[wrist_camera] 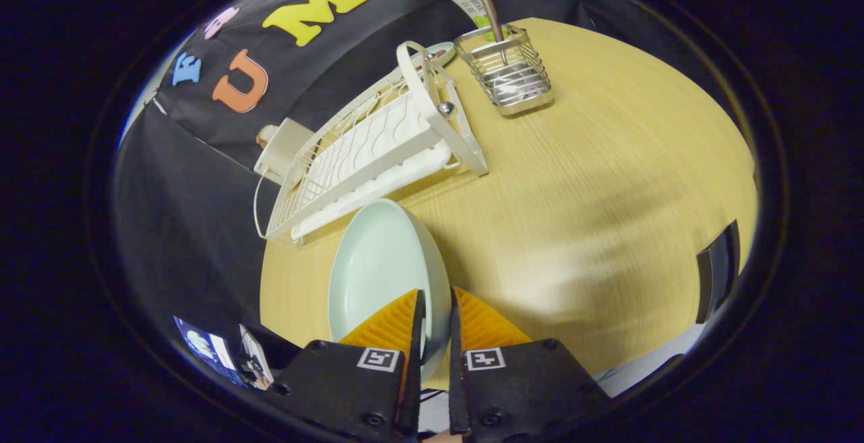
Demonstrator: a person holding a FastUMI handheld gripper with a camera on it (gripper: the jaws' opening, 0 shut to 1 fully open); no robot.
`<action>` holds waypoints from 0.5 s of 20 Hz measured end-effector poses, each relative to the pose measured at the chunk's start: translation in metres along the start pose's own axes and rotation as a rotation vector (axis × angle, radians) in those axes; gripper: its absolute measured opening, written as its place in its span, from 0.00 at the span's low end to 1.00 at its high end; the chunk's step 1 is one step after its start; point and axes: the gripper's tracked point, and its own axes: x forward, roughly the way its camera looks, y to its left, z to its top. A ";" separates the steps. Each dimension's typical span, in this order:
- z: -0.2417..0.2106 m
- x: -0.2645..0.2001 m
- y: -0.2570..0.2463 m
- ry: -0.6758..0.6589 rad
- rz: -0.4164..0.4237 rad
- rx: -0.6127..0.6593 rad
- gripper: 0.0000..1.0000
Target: Take the plate from the dish rack, then take the spoon from the basket and place it into the plate.
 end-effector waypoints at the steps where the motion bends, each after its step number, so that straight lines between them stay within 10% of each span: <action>1: 0.001 0.002 -0.004 -0.002 -0.009 0.003 0.24; 6: 0.018 -0.007 -0.014 -0.115 -0.065 -0.056 0.37; 7: 0.021 -0.008 -0.016 -0.134 -0.070 -0.052 0.57; 10: 0.035 -0.018 -0.035 -0.184 -0.174 -0.100 0.74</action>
